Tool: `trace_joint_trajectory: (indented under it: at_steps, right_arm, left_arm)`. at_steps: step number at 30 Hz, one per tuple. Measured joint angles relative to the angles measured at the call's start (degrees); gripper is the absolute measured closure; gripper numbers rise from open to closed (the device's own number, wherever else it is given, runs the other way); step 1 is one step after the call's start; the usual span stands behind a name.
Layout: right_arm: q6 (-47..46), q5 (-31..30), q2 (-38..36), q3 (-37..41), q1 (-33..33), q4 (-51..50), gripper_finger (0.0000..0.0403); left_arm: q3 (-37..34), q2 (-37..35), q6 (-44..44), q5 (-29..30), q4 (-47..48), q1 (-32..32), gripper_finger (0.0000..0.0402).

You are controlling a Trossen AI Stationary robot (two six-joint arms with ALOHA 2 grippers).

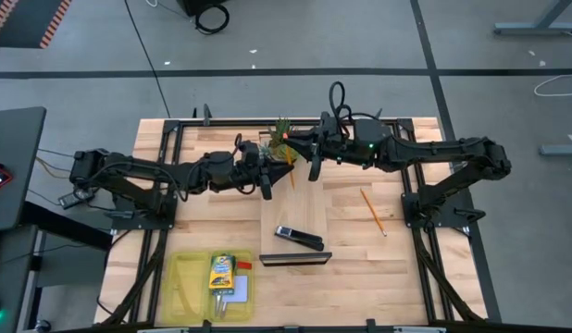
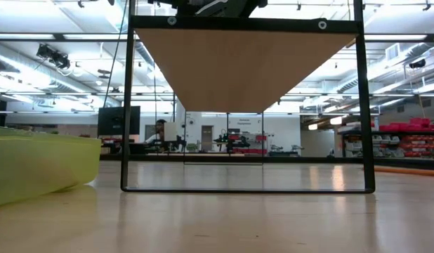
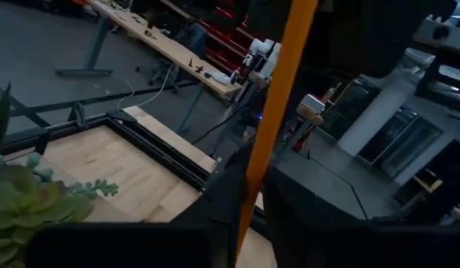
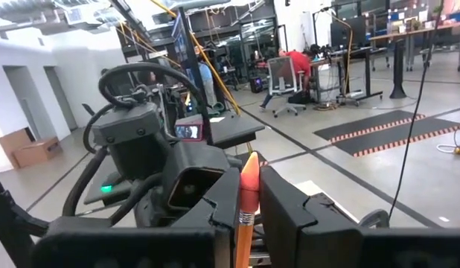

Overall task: Pack school essentials
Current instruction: Put the pencil with the pencil top eraser into the supply box

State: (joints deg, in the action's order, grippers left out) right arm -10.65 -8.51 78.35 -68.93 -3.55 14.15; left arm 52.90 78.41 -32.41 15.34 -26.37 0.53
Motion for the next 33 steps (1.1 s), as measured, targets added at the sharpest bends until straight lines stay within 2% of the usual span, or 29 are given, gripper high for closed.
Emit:
trace_joint_trajectory:
  at_steps: [5, 10, 24, 33]
  right_arm:
    - [0.57, -0.03, 0.00, 0.00, -0.02, -0.11, 0.0347]
    - [0.65, -0.22, 0.00, 0.00, -0.04, -0.34, 0.0325]
    - [-0.68, 0.71, -0.02, 0.00, 0.00, -3.44, 0.0224]
    - [0.13, 0.74, -3.79, -0.04, -0.11, -10.17, 0.0207]
  left_arm:
    - [0.00, 0.00, -0.17, -0.18, -0.11, 0.05, 0.0366]
    - [0.00, -0.02, -0.19, -0.20, -0.04, 0.05, 0.0372]
    - [0.00, -0.02, 0.73, 0.26, 0.07, 0.00, 0.0370]
    - [-0.07, -2.41, 3.15, 0.17, 3.47, 0.00, 0.0376]
